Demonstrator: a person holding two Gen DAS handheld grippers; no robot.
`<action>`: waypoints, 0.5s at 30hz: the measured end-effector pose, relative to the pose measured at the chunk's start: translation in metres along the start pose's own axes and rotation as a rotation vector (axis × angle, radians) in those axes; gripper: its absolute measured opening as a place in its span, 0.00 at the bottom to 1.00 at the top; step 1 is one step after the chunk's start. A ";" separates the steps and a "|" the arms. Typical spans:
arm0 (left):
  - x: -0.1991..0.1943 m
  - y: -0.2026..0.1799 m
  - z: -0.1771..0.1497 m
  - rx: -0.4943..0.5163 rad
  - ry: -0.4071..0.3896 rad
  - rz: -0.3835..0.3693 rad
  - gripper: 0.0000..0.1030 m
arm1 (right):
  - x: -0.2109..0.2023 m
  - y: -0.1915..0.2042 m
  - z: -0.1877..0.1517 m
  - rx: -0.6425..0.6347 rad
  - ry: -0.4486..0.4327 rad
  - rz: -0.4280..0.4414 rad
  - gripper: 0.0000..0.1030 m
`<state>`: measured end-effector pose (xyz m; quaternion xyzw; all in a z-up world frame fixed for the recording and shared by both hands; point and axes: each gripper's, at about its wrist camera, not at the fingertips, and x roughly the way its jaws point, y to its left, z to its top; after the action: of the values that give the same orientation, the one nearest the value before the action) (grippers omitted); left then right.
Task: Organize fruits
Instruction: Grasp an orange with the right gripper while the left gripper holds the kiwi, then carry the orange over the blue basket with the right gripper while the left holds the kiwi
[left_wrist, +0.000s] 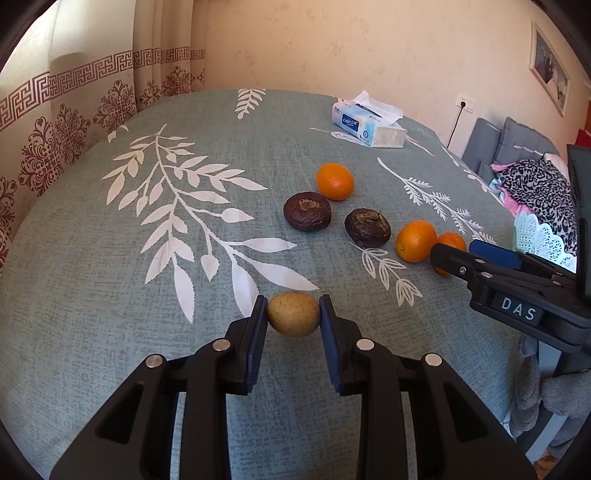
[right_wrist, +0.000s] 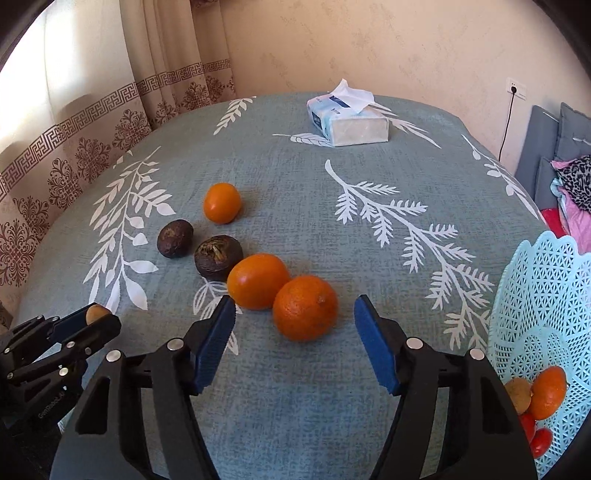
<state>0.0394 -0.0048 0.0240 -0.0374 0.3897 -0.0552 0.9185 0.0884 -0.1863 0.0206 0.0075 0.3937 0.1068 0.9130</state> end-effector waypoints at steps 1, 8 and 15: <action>0.000 0.000 0.000 -0.001 0.000 -0.001 0.28 | 0.003 -0.002 0.000 0.003 0.009 -0.005 0.63; 0.000 -0.001 0.000 0.002 0.001 -0.001 0.28 | 0.017 -0.001 -0.003 -0.007 0.053 -0.005 0.44; 0.000 -0.001 0.000 0.005 0.002 0.005 0.28 | 0.007 -0.001 -0.004 0.002 0.046 0.006 0.39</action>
<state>0.0395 -0.0059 0.0238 -0.0339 0.3906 -0.0539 0.9184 0.0902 -0.1859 0.0123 0.0073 0.4145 0.1089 0.9035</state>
